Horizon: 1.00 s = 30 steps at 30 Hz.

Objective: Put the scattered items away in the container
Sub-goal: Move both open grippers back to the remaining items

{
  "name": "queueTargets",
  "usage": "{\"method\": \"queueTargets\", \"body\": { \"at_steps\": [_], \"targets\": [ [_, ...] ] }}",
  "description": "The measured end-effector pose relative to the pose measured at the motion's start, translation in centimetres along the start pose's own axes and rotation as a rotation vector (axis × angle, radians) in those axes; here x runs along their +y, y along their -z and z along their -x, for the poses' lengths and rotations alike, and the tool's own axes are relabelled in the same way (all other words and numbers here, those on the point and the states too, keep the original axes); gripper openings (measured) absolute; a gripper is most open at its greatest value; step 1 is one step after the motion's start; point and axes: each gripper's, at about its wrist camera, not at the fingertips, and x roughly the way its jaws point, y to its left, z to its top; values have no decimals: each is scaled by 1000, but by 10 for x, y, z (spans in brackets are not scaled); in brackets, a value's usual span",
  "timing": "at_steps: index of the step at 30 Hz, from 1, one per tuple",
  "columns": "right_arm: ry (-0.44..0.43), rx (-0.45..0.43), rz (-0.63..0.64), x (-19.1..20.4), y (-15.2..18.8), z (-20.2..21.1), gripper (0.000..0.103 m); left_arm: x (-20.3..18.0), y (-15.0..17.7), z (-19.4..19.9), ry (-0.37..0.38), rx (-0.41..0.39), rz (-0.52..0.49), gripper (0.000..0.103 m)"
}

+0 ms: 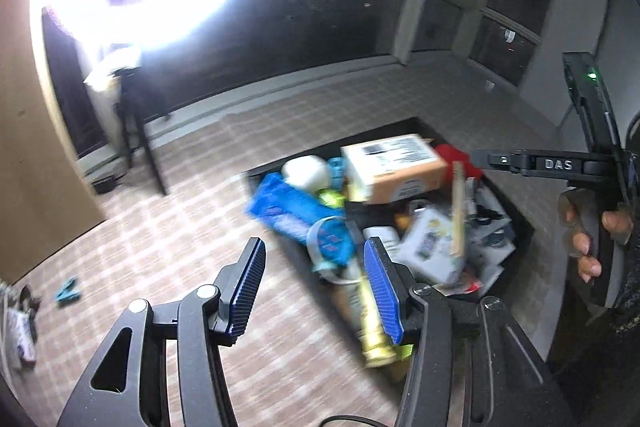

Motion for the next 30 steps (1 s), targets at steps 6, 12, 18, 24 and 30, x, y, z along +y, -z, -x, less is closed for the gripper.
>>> {"method": "queueTargets", "body": {
  "at_steps": [6, 12, 18, 24, 30],
  "targets": [
    [-87, 39, 167, 76, -5, -28, 57, 77, 24, 23, -125, -8, 116, 48],
    [-195, 95, 334, 172, -6, -57, 57, 177, 74, 55, -295, -8, 300, 48],
    [-260, 130, 520, 273, 7, -86, 57, 262, 136, 91, -433, 10, 469, 48],
    [-301, 172, 651, 351, 20, -118, 57, 329, 172, 115, -519, 57, 524, 48],
    [-330, 205, 695, 407, 22, -154, 57, 384, 166, 122, -546, 63, 520, 48]
  ]
}}
